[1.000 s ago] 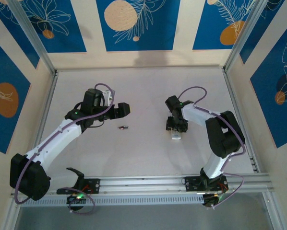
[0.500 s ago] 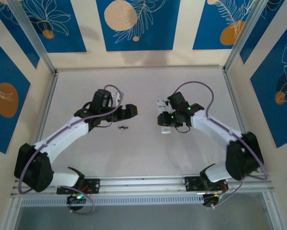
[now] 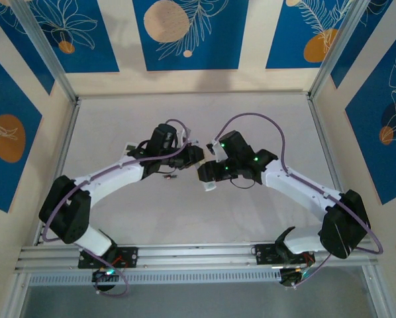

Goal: Load the batteries into the remote control

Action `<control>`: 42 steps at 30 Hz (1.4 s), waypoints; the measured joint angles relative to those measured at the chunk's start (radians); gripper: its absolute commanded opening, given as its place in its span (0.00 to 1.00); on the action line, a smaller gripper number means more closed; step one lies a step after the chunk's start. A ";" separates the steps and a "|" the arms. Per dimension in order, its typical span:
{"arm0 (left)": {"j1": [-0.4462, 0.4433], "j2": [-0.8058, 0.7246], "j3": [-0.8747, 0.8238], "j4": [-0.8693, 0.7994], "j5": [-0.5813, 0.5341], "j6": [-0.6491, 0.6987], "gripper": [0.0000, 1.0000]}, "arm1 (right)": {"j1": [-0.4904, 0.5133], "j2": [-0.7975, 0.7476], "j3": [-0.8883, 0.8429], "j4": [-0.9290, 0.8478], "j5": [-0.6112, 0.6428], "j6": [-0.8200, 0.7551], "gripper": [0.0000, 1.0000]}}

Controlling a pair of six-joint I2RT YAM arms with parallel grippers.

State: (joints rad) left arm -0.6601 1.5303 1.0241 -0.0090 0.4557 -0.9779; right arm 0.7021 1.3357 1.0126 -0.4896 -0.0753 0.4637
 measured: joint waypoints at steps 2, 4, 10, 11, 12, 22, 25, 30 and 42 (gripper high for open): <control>-0.003 -0.009 -0.002 -0.041 -0.063 -0.029 0.13 | 0.057 -0.013 -0.006 0.012 0.098 -0.046 0.83; -0.004 -0.026 0.003 -0.126 -0.151 -0.068 0.13 | 0.150 -0.053 -0.051 0.079 0.221 -0.123 0.86; -0.004 -0.035 0.135 -0.483 -0.380 -0.191 0.10 | 0.349 -0.057 -0.207 0.343 0.534 -0.424 0.77; -0.004 -0.035 0.155 -0.515 -0.395 -0.203 0.10 | 0.348 -0.026 -0.210 0.374 0.572 -0.458 0.74; -0.004 -0.036 0.169 -0.537 -0.406 -0.217 0.10 | 0.346 0.004 -0.210 0.401 0.597 -0.483 0.69; 0.008 -0.071 0.131 -0.522 -0.434 -0.322 0.40 | 0.344 0.099 -0.199 0.473 0.660 -0.513 0.26; 0.026 -0.129 0.023 -0.377 -0.393 -0.257 0.81 | 0.285 0.074 -0.193 0.429 0.575 -0.426 0.23; 0.130 -0.261 -0.184 0.014 -0.234 -0.158 0.91 | 0.065 -0.024 -0.164 0.317 0.287 -0.222 0.19; 0.255 -0.051 -0.225 0.901 0.147 -0.404 0.83 | -0.108 -0.248 -0.148 0.376 -0.249 0.179 0.17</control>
State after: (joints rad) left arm -0.4049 1.4788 0.7990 0.8925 0.6029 -1.3819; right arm 0.5938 1.0882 0.8642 -0.1139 -0.3244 0.6430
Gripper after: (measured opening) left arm 0.856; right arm 0.271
